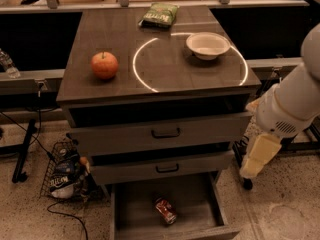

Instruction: Pick coke can from bottom drawer and place on counter

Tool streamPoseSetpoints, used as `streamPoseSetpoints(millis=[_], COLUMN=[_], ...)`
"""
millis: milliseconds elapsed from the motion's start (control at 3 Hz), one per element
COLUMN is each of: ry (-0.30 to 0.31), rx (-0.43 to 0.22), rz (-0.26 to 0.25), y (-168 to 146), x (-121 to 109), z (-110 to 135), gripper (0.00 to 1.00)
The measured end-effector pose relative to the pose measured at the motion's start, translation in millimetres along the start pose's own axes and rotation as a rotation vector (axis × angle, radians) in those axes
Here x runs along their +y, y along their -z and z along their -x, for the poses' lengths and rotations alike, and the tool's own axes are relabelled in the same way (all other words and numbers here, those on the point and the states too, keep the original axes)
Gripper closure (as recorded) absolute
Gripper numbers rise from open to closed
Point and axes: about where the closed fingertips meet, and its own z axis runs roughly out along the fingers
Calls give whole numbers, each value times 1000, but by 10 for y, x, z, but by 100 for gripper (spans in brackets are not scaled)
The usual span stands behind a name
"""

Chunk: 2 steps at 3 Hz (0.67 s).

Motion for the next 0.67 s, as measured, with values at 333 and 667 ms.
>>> streamPoseSetpoints(millis=[333, 667], ry=[-11, 22], rx=[1, -3], rz=[90, 195], y=[-1009, -1669], x=[207, 575], z=[-138, -164], gripper=[0, 0])
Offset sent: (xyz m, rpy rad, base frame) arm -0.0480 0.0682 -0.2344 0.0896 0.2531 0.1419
